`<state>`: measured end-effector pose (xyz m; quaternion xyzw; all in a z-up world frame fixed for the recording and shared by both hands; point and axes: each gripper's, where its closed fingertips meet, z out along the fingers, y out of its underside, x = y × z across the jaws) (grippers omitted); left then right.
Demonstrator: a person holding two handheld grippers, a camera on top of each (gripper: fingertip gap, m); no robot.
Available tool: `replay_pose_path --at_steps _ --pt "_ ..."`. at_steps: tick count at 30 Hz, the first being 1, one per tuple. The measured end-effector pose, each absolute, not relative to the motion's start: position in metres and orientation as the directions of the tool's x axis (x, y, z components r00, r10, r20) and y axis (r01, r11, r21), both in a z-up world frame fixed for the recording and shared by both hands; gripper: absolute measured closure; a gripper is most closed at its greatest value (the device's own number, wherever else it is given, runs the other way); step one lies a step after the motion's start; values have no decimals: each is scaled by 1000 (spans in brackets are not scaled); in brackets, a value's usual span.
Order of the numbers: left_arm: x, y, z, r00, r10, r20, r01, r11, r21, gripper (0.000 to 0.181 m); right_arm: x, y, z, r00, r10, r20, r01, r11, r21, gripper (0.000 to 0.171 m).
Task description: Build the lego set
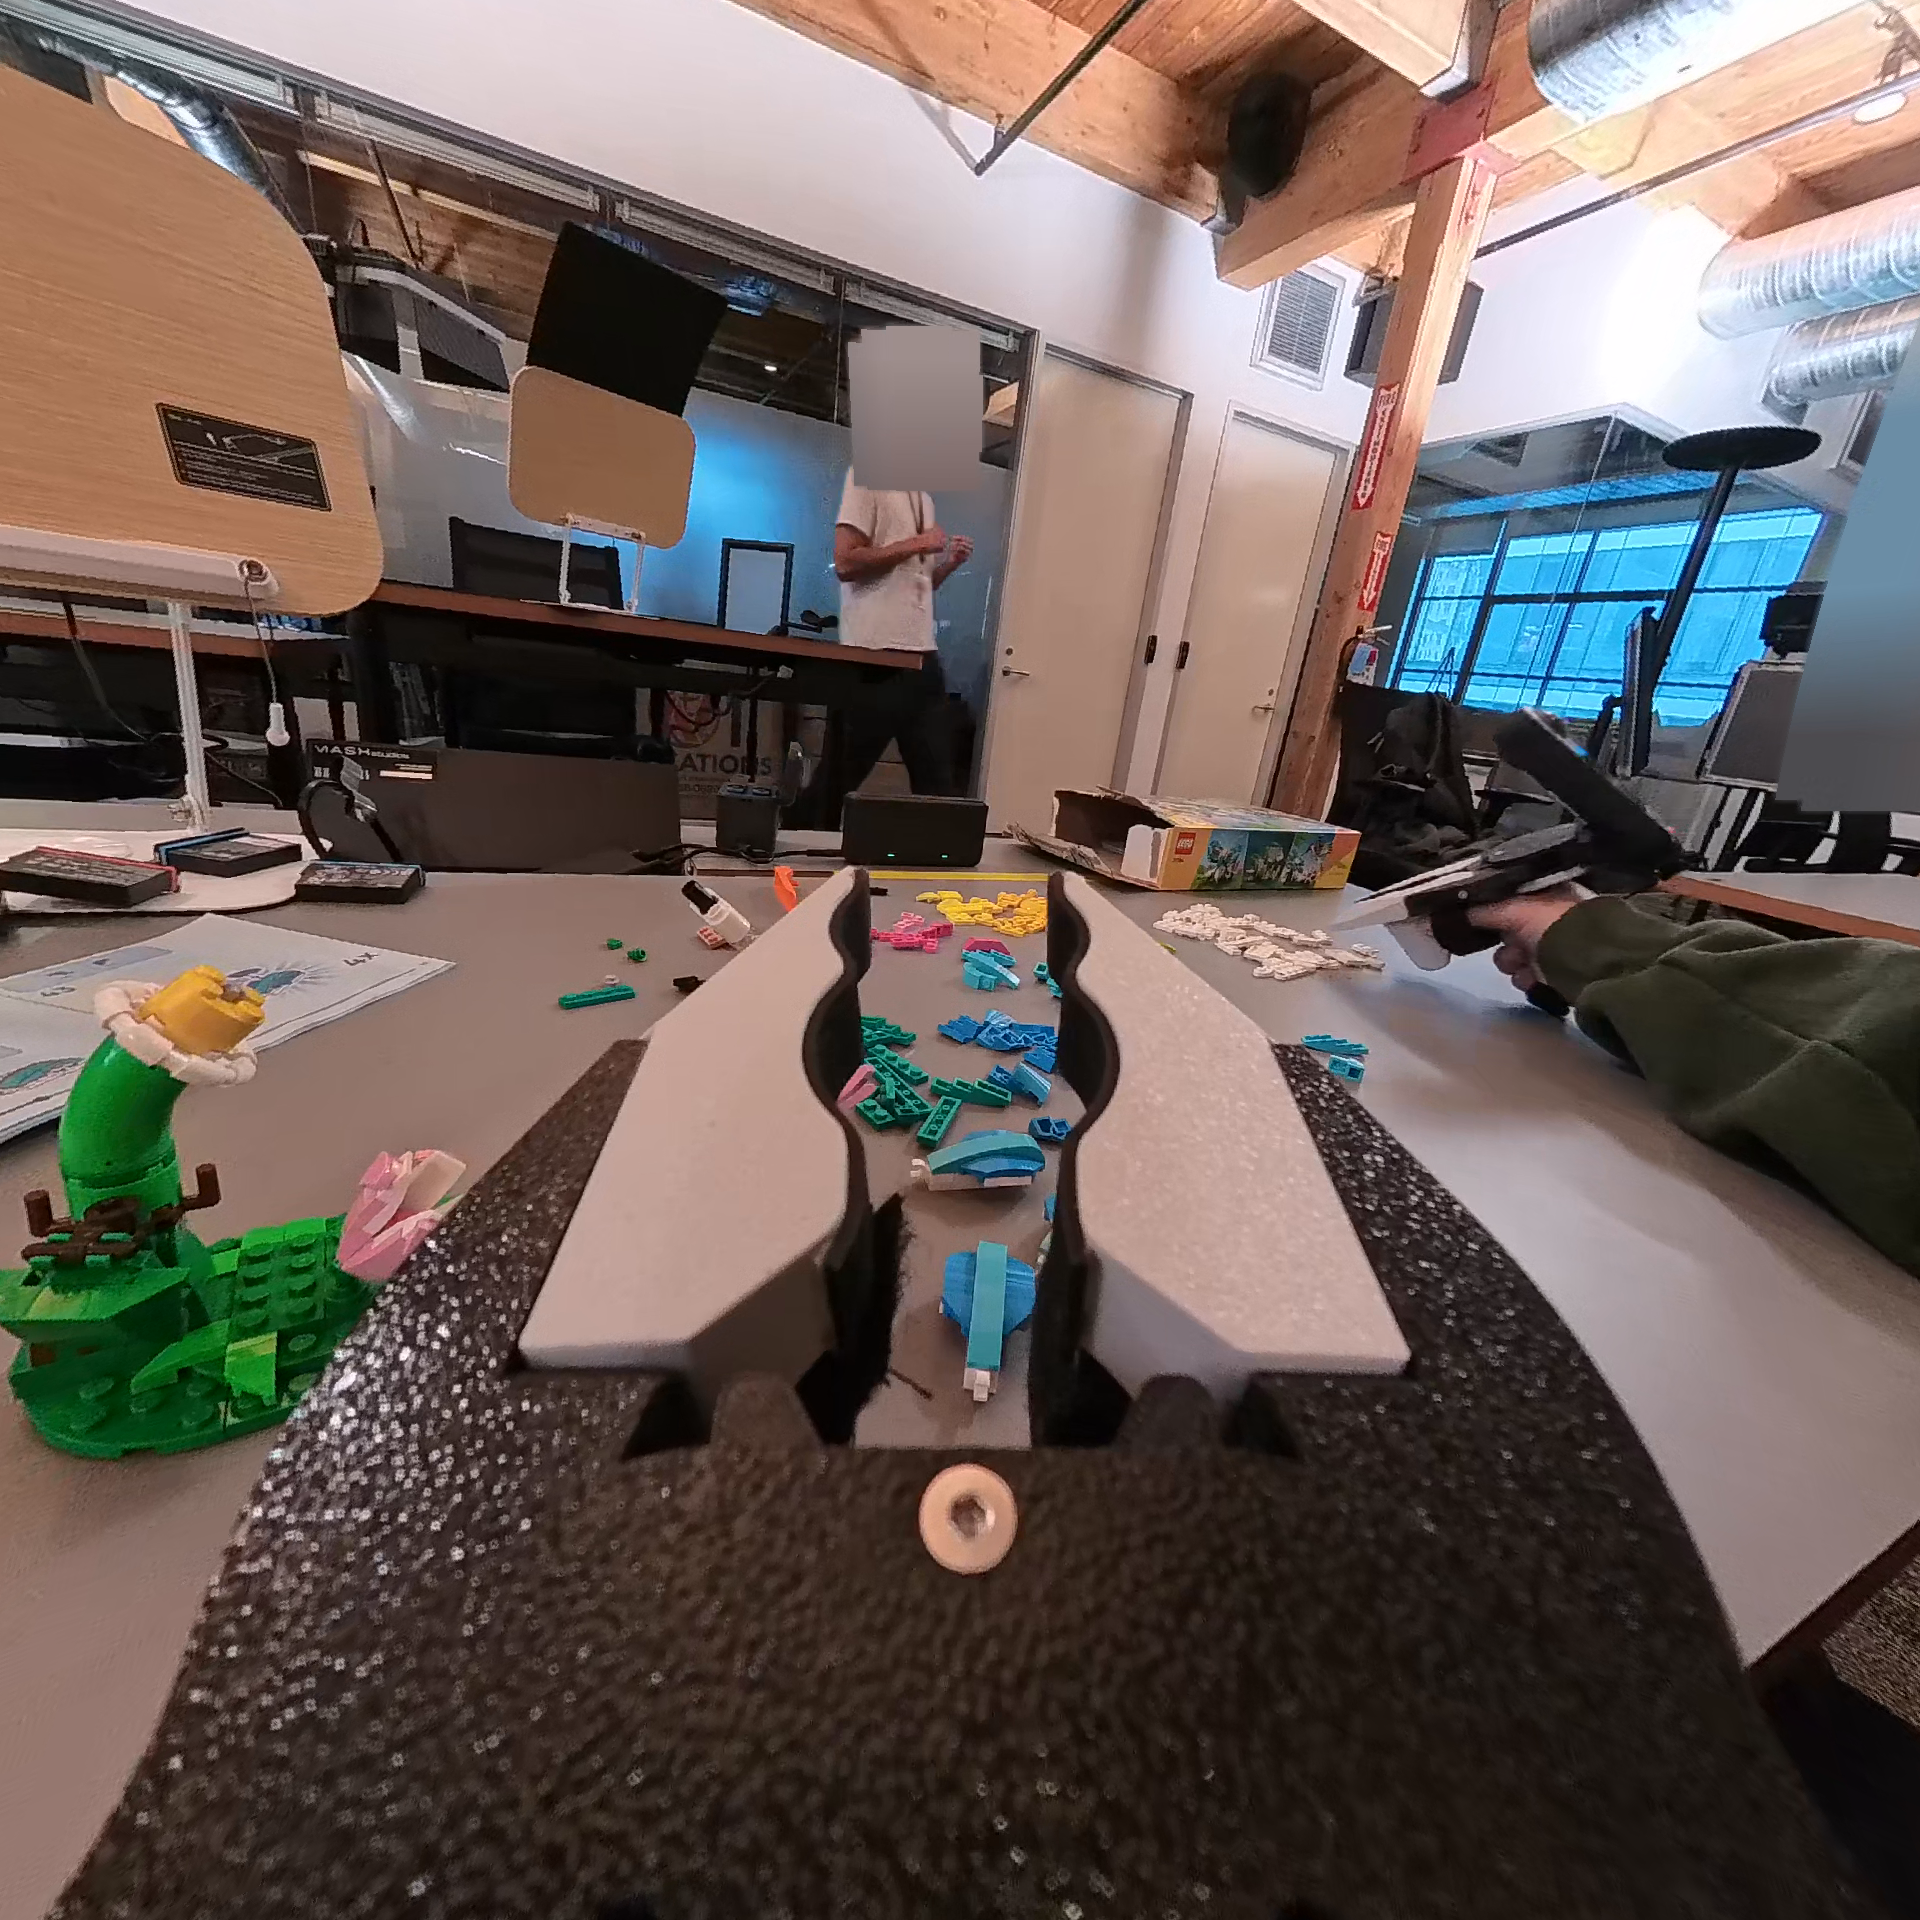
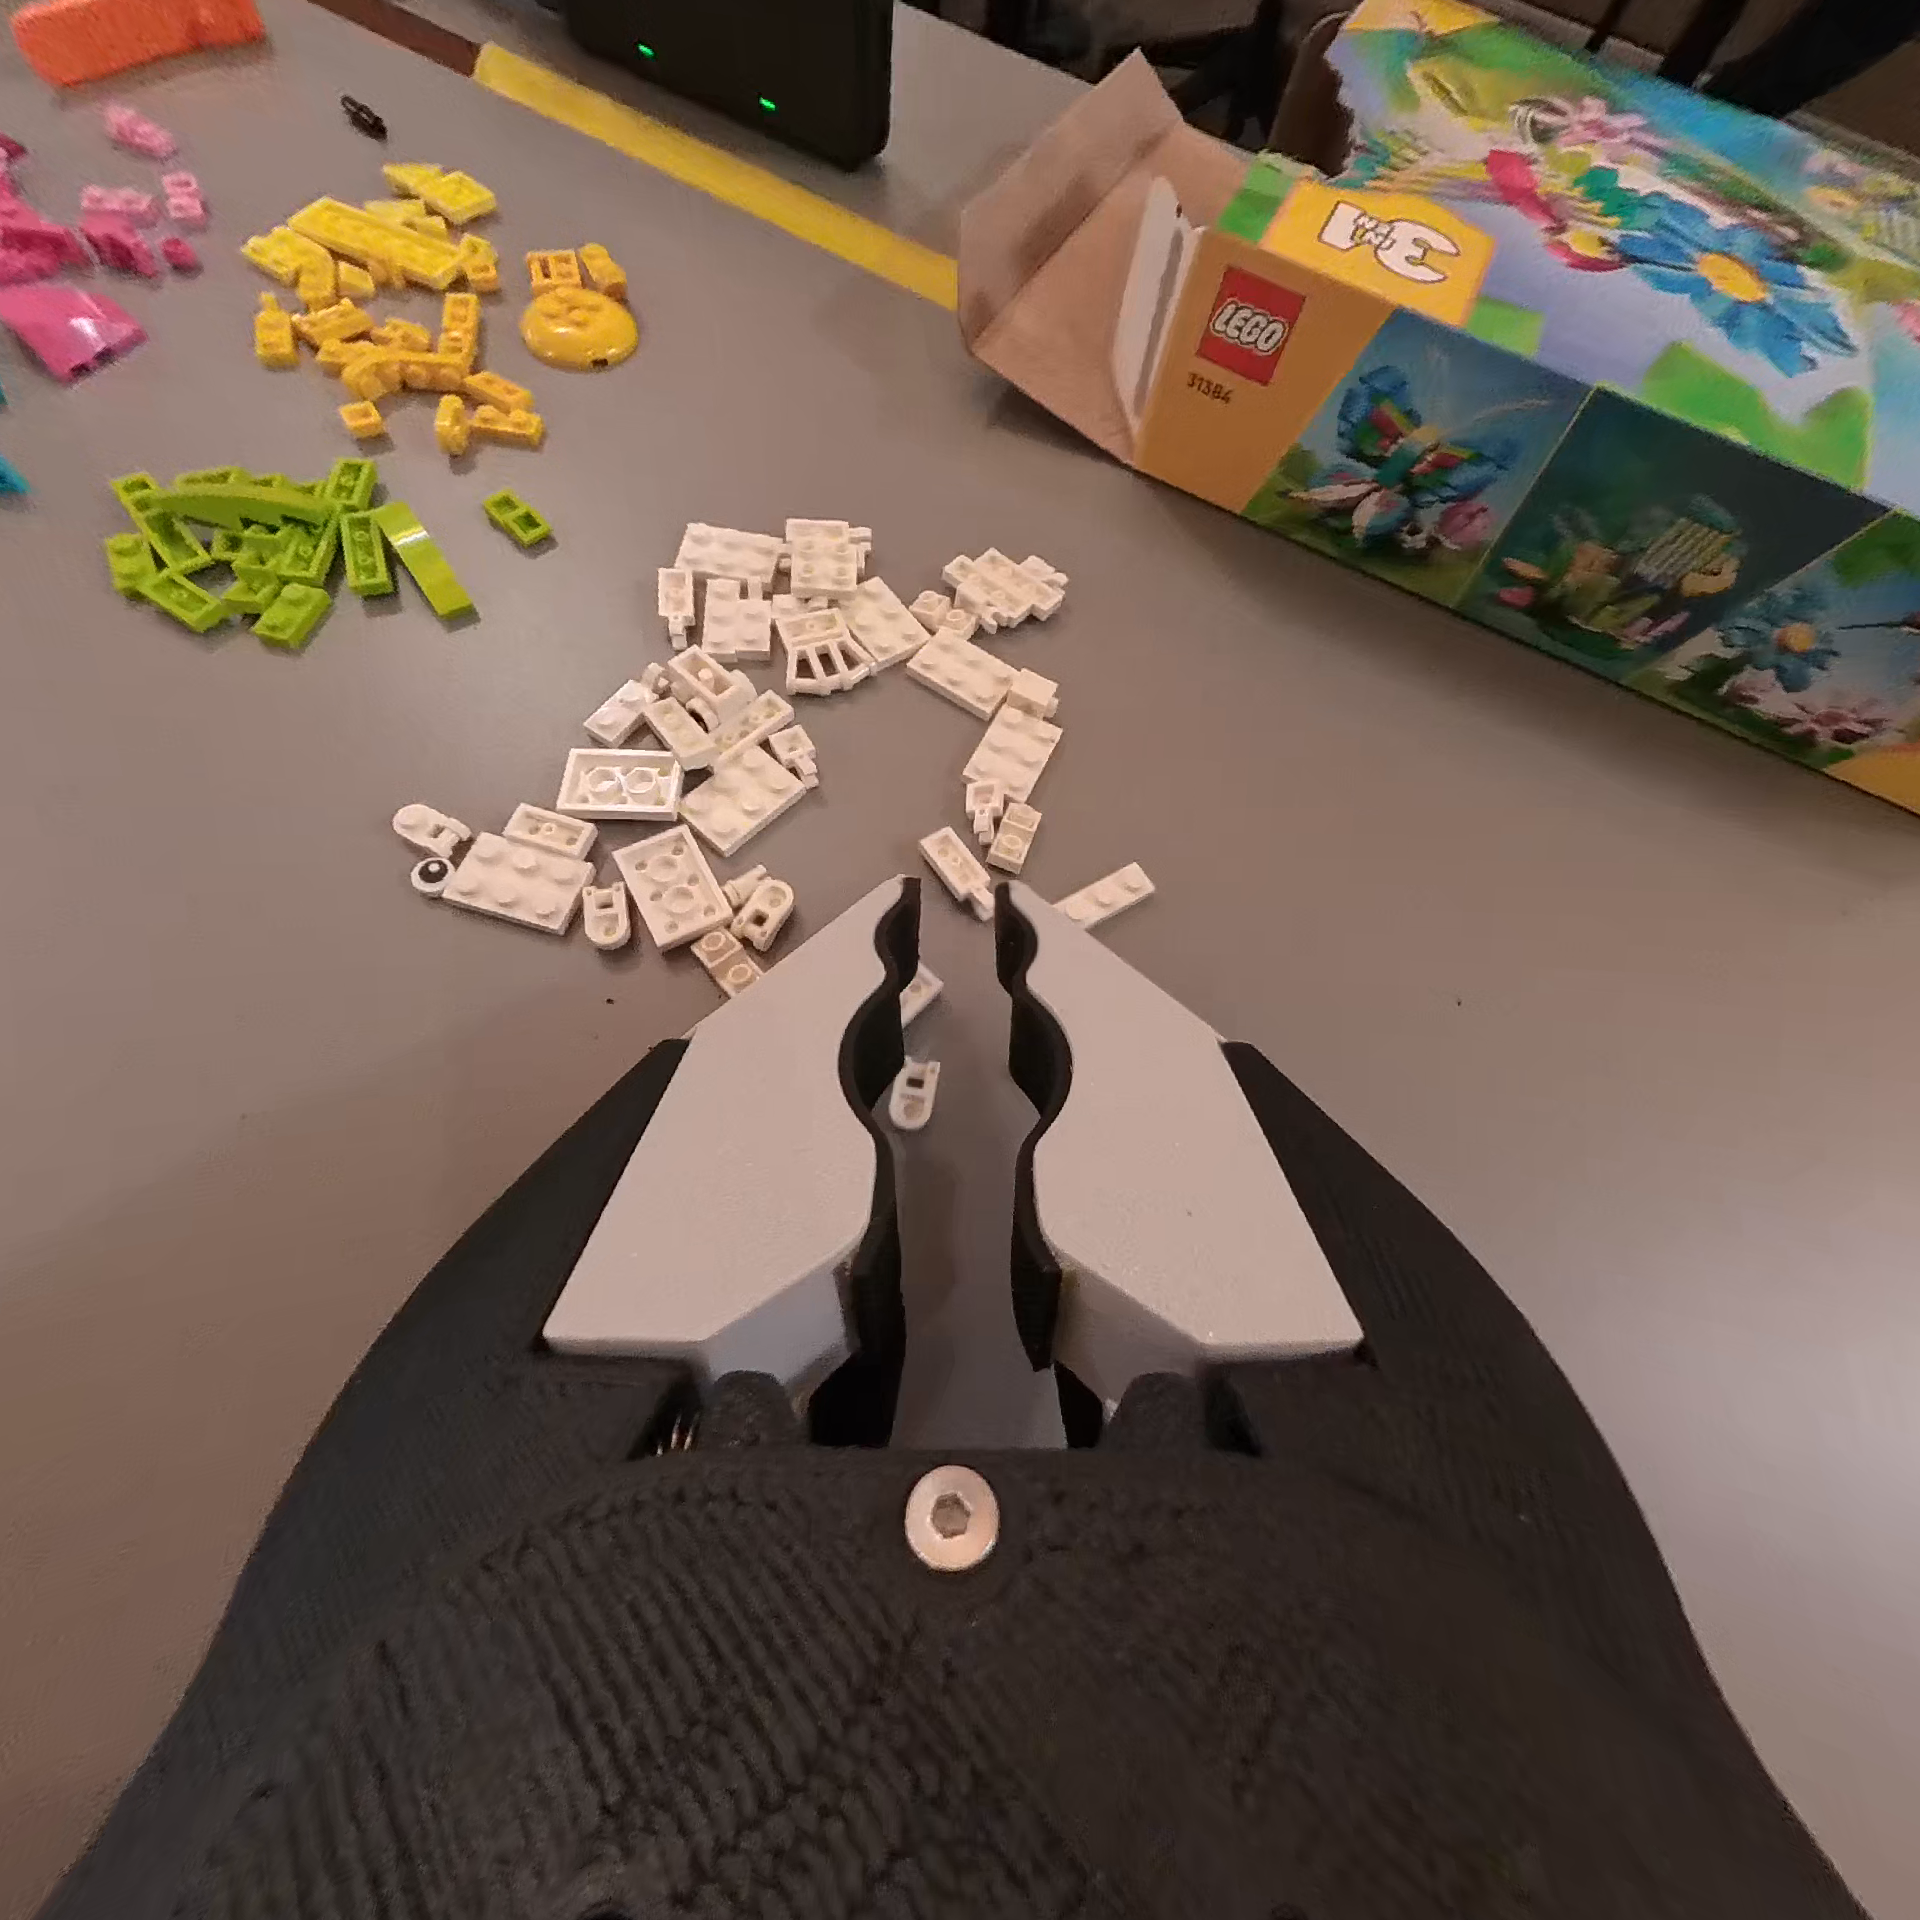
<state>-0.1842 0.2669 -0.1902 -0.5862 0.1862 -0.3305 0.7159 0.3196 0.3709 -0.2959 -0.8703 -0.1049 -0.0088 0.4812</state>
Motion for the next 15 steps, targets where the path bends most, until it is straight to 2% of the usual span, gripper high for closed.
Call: replay_pose_path --at_steps 2,8,11,15 --pt "-184 267 -190 711 -692 122 255 93 -962 150 320 372 -293 981 179 69 152 -505 -850 159" --pt "-184 267 -190 711 -693 122 255 91 -963 150 341 362 -267 978 112 -178 -124 -378 -918 162" --pt "-184 267 -191 710 -693 125 255 87 -963 150 342 361 -267 978 104 -180 -130 -374 -918 162" --pt "-184 268 -191 710 -692 126 256 88 -963 150 336 369 -270 984 134 -118 -56 -394 -917 163"
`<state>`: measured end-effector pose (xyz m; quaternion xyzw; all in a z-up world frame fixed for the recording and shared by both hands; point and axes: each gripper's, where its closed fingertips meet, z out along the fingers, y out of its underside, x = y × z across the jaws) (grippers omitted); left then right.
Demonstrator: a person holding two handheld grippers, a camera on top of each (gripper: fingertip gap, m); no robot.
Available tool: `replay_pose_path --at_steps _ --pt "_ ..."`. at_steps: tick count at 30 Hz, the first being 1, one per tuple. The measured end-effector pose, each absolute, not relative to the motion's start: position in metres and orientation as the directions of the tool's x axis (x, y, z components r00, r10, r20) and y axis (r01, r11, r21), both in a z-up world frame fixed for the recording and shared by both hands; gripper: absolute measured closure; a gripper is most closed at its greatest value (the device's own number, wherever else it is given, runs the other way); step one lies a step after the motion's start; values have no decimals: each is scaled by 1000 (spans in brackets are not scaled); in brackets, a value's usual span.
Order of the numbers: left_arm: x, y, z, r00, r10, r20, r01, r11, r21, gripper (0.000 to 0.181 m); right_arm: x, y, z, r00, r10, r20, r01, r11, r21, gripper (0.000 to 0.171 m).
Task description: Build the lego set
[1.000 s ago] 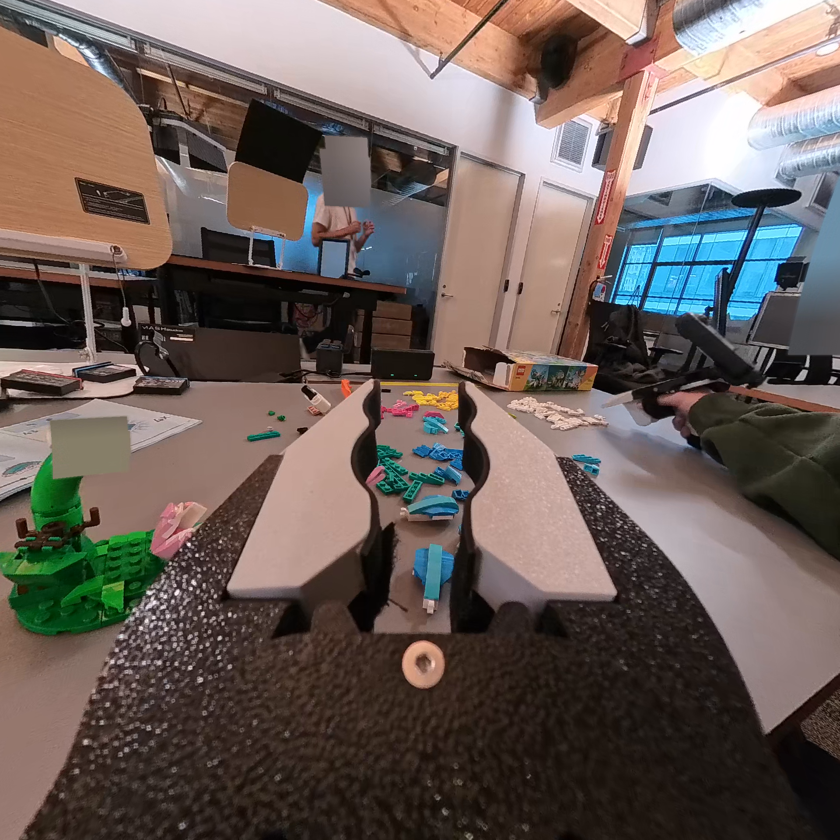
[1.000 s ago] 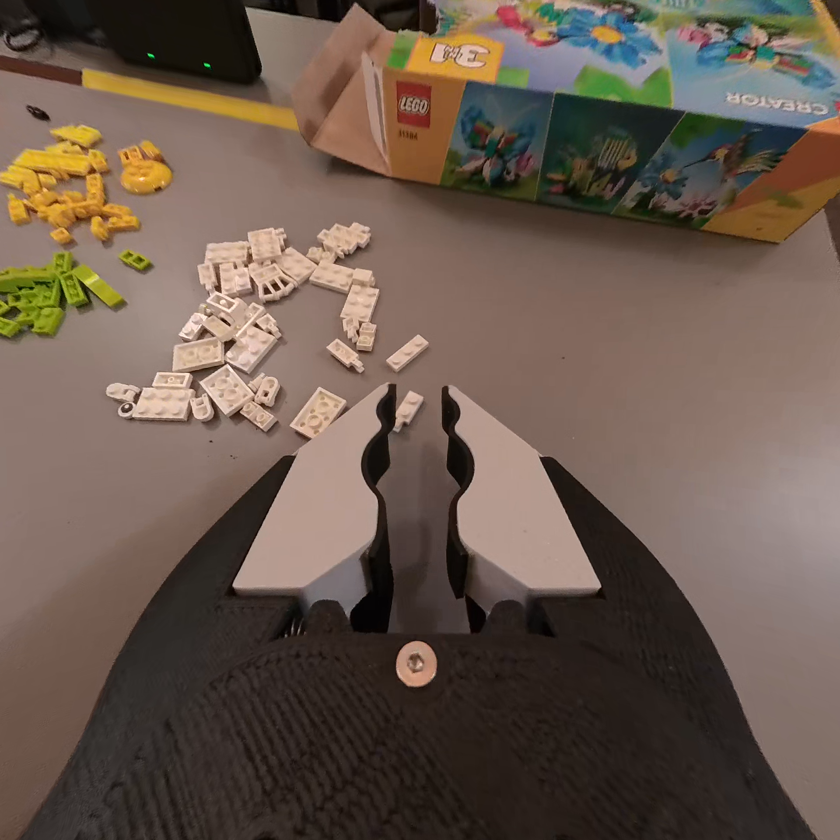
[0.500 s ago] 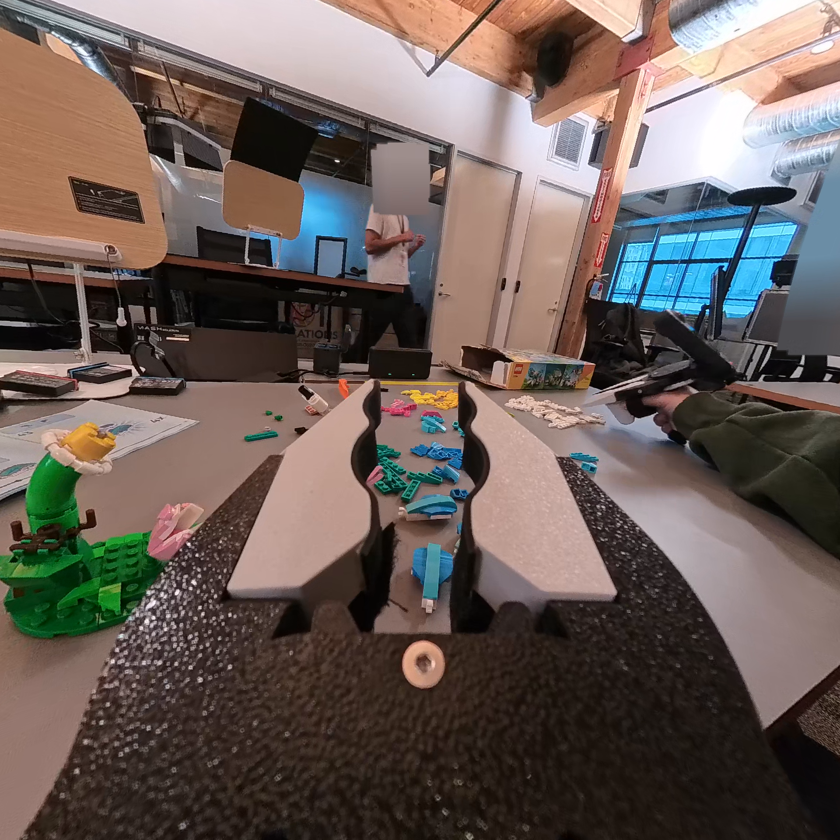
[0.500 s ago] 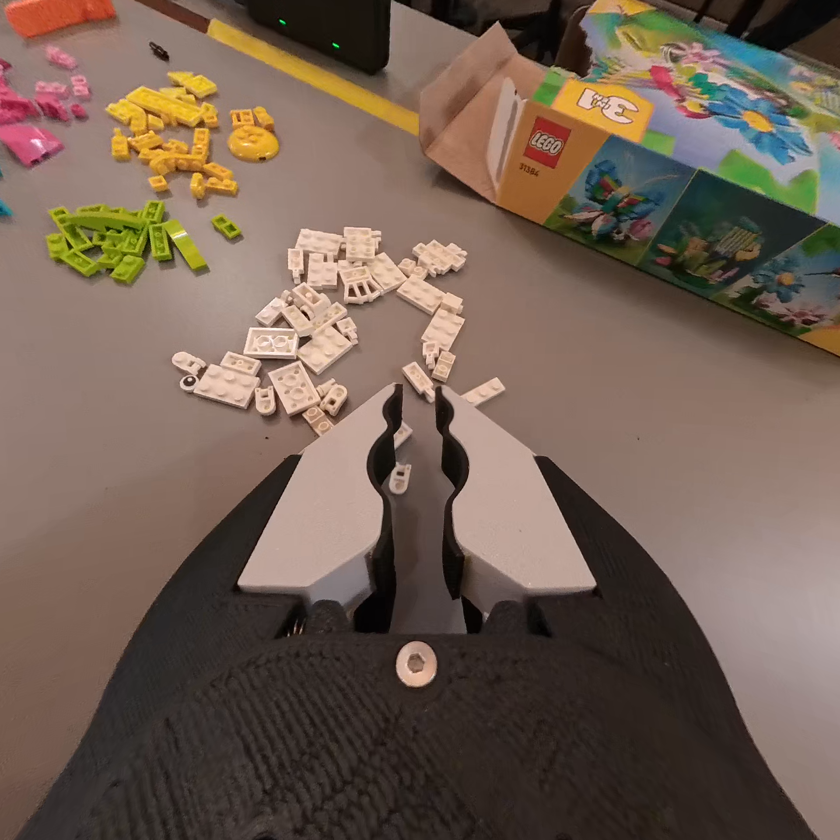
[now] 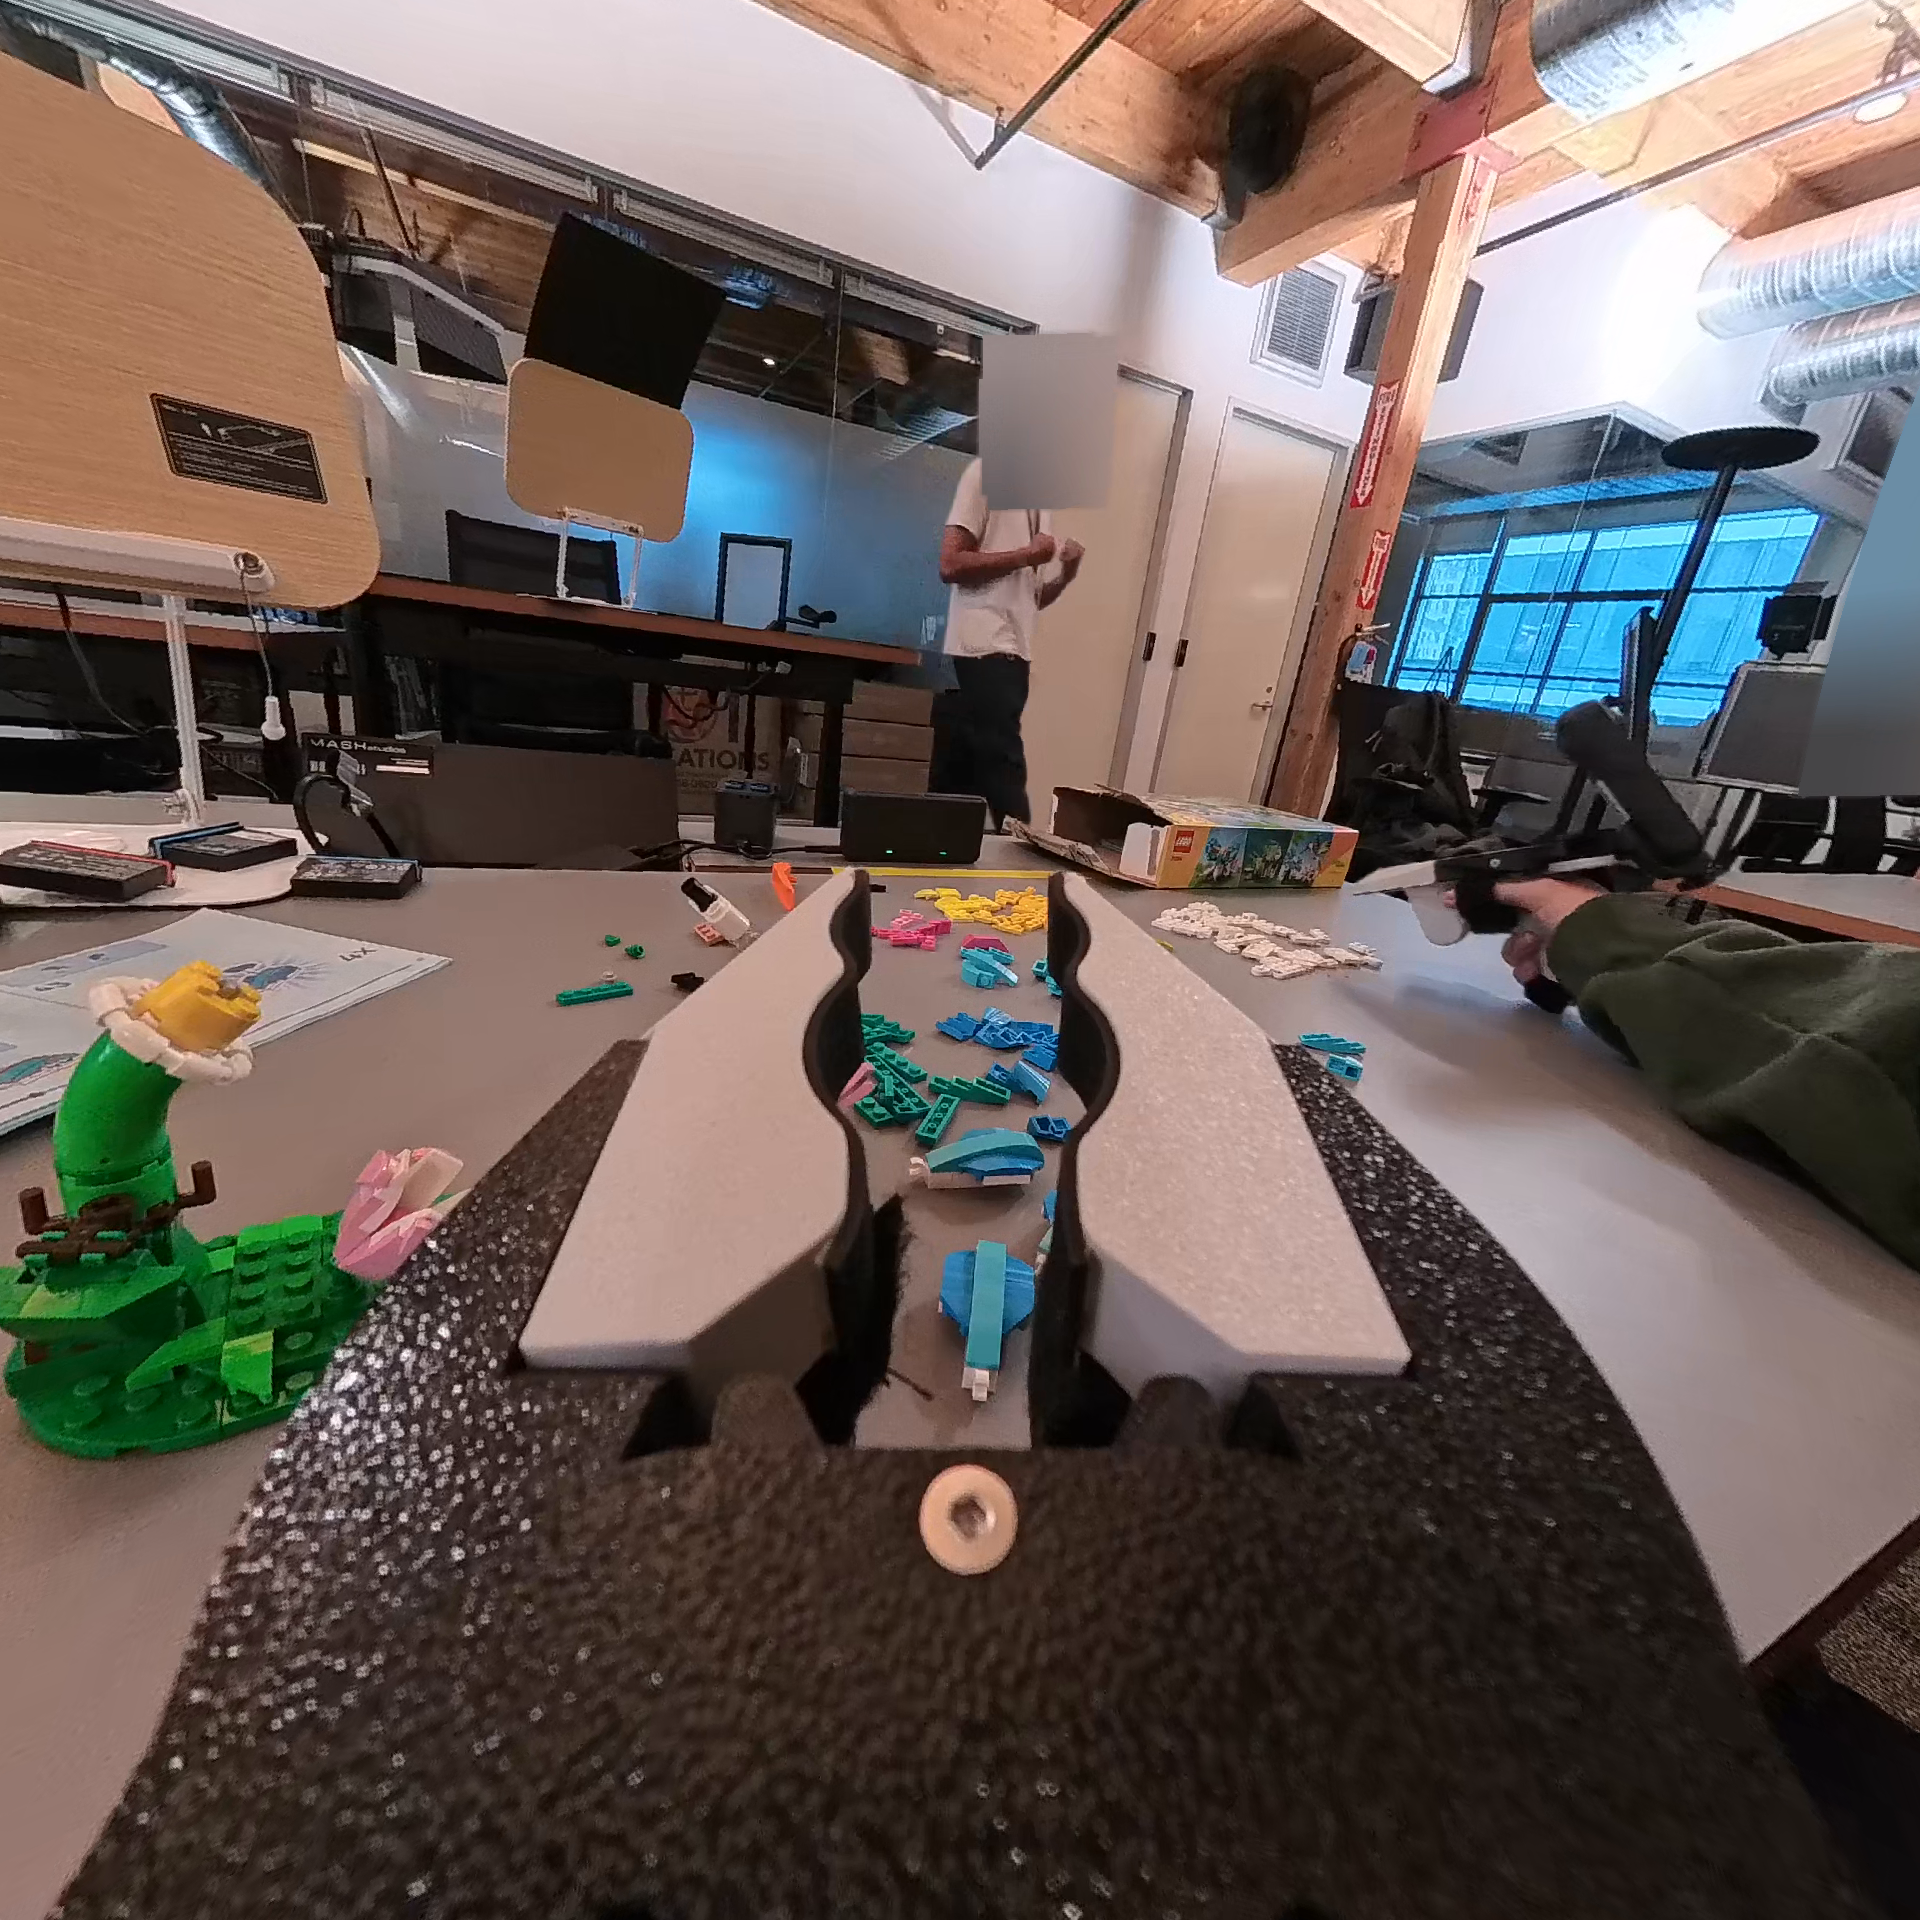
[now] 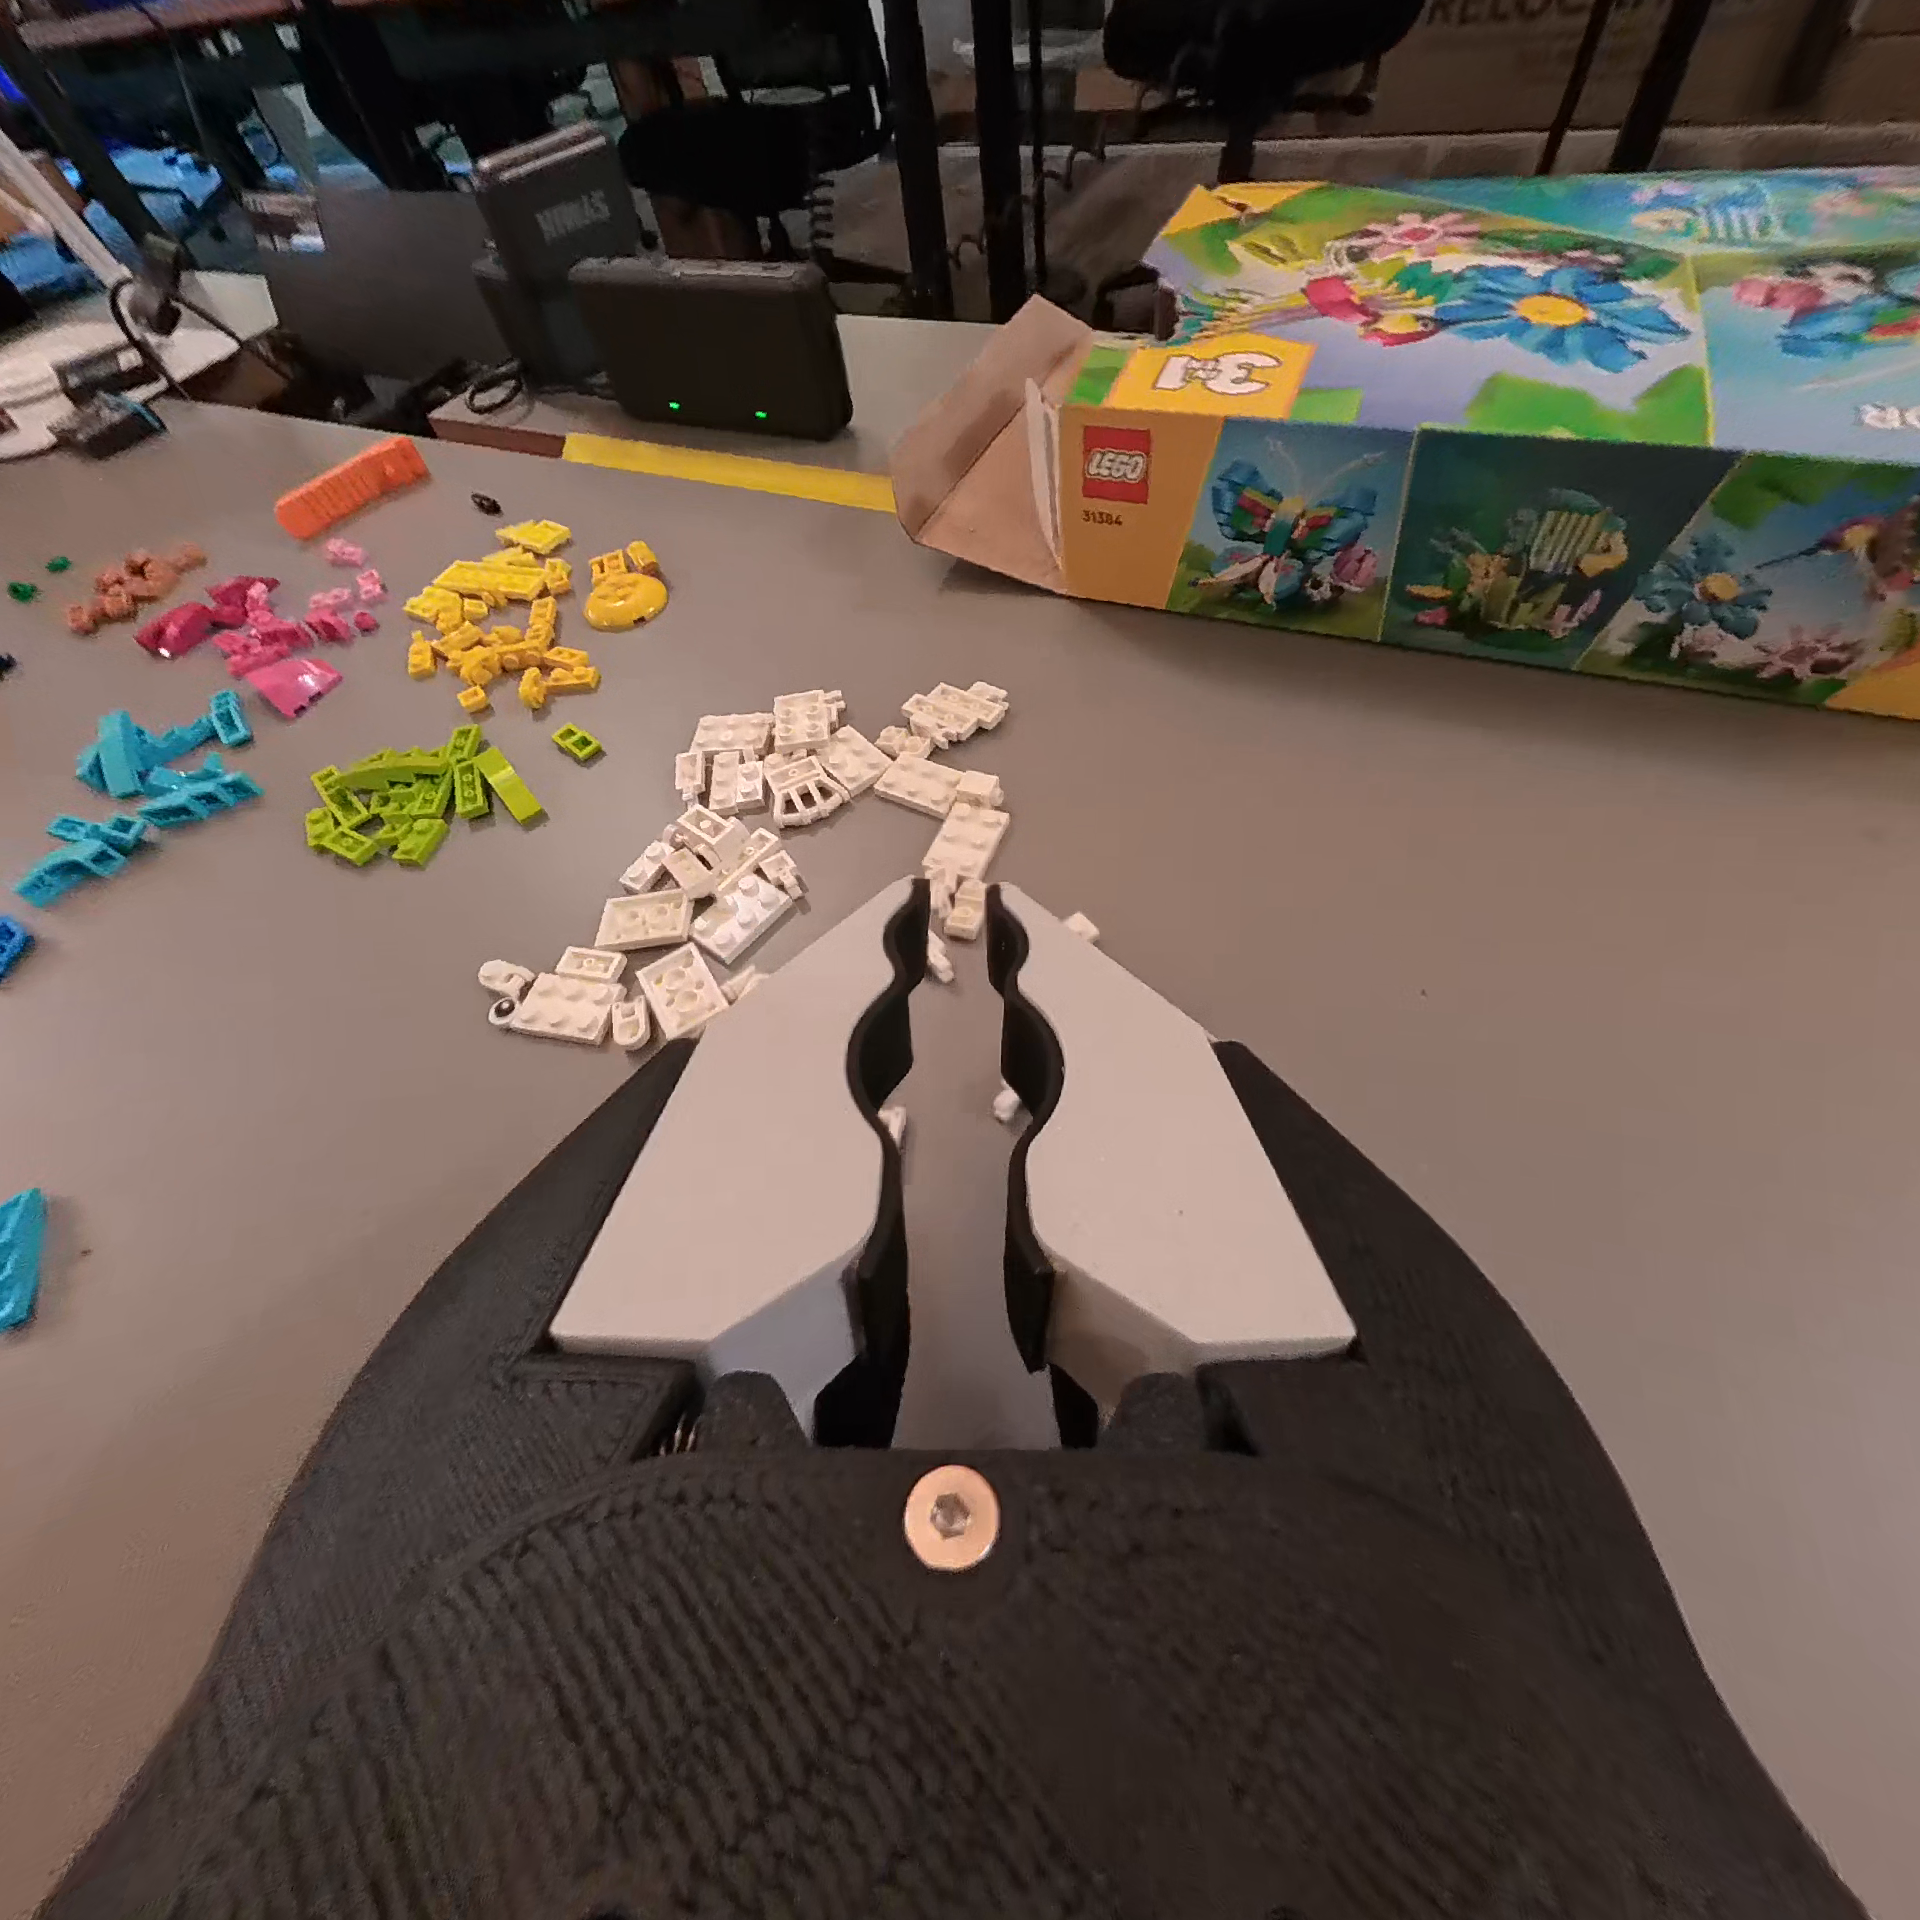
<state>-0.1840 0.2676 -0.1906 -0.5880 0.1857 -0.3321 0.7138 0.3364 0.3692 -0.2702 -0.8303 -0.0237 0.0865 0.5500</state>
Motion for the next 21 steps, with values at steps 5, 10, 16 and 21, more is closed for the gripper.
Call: replay_pose_path --at_steps 5,10,16,21 --pt "-184 268 -191 713 -690 125 254 88 -963 150 339 386 -277 982 153 -113 -36 -434 -900 164" --pt "-183 269 -191 718 -686 123 246 85 -966 150 323 393 -292 966 259 24 153 -490 -858 166" --pt "-183 269 -191 714 -689 125 252 86 -964 150 314 396 -312 927 319 197 349 -544 -763 168" --pt "-183 268 -191 710 -692 131 258 83 -963 150 318 399 -309 938 298 180 321 -541 -778 167"
